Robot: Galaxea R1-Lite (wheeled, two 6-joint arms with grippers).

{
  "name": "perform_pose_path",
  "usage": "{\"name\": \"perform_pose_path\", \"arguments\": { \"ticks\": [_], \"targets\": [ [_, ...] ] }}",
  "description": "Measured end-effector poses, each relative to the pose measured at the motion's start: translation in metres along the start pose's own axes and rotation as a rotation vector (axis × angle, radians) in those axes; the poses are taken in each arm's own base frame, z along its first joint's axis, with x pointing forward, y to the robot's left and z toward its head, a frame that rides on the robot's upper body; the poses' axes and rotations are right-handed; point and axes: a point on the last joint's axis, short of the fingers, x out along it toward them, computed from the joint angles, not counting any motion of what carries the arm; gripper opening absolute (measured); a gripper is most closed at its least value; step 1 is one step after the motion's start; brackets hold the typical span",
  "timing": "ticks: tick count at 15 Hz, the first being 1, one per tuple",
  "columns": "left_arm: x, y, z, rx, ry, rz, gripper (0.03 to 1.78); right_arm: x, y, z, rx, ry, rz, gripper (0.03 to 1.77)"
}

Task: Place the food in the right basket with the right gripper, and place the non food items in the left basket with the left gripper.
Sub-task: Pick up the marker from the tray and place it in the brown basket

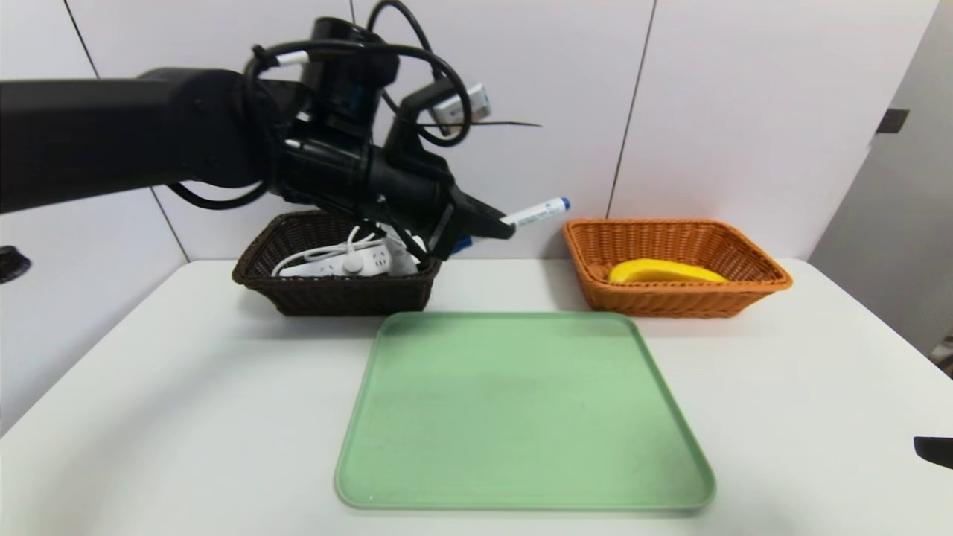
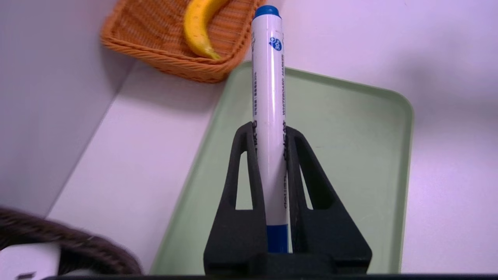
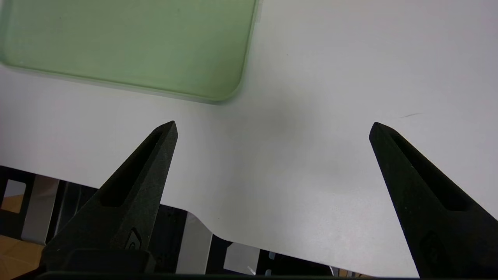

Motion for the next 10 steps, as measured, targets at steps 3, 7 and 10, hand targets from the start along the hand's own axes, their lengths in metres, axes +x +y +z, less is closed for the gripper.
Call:
{"name": "perform_pose_path", "arguments": {
  "ticks": [3,7,10],
  "targets": [
    [-0.045,0.021,0.001,0.001,-0.022,0.125,0.21,-0.001,0.000,-0.003,0.000,-0.003,0.002,1.70],
    [-0.092,0.057,-0.022,0.008,0.017,0.285,0.21,-0.001,-0.001,-0.005,-0.001,0.002,0.001,1.70],
    [-0.120,0.075,-0.040,-0.029,0.037,0.357,0.21,0.001,-0.001,-0.006,-0.001,0.010,-0.002,1.70]
  ]
}}
